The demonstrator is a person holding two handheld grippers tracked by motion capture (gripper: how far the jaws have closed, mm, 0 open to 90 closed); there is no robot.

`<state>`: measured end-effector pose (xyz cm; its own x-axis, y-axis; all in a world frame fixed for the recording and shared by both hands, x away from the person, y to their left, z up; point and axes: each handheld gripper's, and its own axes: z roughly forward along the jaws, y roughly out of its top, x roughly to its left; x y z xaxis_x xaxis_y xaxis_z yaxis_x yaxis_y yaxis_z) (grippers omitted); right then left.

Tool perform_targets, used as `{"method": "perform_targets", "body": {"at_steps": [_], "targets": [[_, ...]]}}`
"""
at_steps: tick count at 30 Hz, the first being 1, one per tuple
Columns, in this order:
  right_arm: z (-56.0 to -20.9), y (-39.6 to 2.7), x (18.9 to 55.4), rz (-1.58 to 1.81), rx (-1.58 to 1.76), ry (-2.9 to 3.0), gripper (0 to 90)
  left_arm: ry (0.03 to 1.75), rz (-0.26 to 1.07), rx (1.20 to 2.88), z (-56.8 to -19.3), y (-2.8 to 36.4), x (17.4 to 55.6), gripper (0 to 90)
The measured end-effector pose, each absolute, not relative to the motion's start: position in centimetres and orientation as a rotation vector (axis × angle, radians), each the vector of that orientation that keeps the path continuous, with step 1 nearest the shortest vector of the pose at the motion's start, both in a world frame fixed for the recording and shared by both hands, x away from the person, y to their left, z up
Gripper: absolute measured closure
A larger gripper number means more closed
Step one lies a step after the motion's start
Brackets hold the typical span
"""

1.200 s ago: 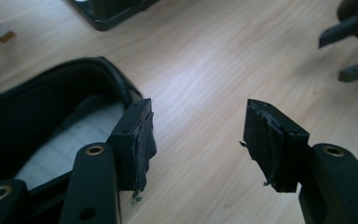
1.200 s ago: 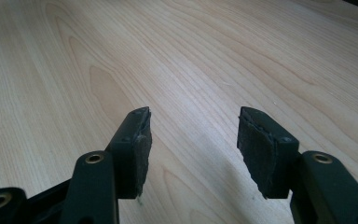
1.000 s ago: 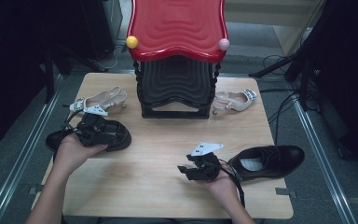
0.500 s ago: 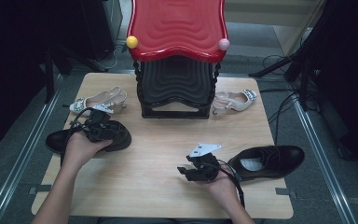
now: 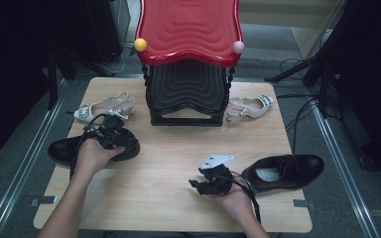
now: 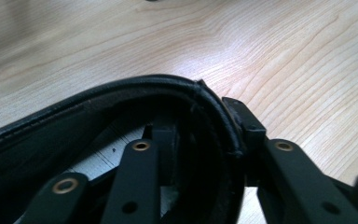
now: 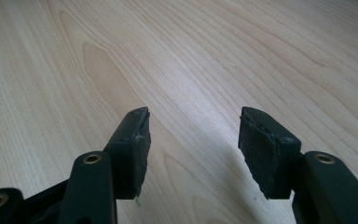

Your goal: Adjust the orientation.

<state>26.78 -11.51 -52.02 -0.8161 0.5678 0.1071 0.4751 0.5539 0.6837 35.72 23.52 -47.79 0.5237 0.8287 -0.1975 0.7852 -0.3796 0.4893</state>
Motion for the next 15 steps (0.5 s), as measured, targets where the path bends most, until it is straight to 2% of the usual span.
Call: {"method": "perform_targets", "body": {"at_steps": [6, 12, 15], "targets": [[-51.8, -12.0, 26.8, 1.122, 0.911, 2.639, 44.6, 1.307, 0.243, 2.319, -46.5, 22.3, 34.4, 77.0], [-51.8, -12.1, 26.9, 1.133, 0.909, 2.637, 44.5, 1.286, 0.238, 2.271, -44.9, 22.7, 32.6, 80.7], [-51.6, -12.1, 27.0, 1.14, 0.902, 2.634, 44.4, 1.274, 0.276, 2.299, -44.3, 22.0, 31.6, 81.5]]}}
